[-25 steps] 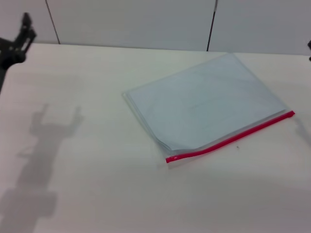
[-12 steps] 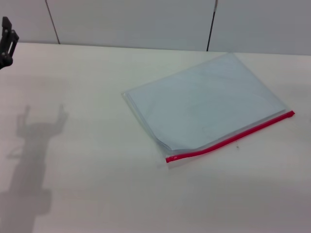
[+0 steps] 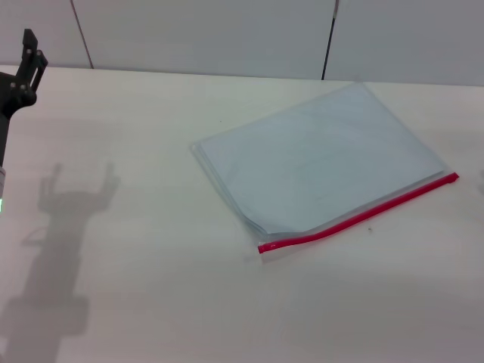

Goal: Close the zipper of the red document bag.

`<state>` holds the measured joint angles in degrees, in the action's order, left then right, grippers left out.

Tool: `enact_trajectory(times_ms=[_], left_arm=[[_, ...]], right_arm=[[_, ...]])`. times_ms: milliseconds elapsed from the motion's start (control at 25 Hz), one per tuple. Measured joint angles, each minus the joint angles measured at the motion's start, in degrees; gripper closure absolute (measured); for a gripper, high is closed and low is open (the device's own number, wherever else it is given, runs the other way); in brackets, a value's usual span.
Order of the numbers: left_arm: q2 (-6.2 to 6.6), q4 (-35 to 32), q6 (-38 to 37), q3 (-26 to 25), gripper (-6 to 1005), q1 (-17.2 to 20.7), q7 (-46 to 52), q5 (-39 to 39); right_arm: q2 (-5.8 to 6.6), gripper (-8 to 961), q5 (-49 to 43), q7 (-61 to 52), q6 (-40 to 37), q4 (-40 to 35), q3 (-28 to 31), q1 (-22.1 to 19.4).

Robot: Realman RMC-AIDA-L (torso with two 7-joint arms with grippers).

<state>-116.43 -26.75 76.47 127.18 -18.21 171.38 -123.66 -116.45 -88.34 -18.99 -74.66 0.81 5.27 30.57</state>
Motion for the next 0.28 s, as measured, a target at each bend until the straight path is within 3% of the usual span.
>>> enact_trajectory(times_ms=[280], left_arm=[[-0.02,0.2,0.1,0.0,107,-0.2,0.0,0.0]], right_arm=[[0.00,61,0.0,0.0,-0.1,0.1,0.0,0.1]])
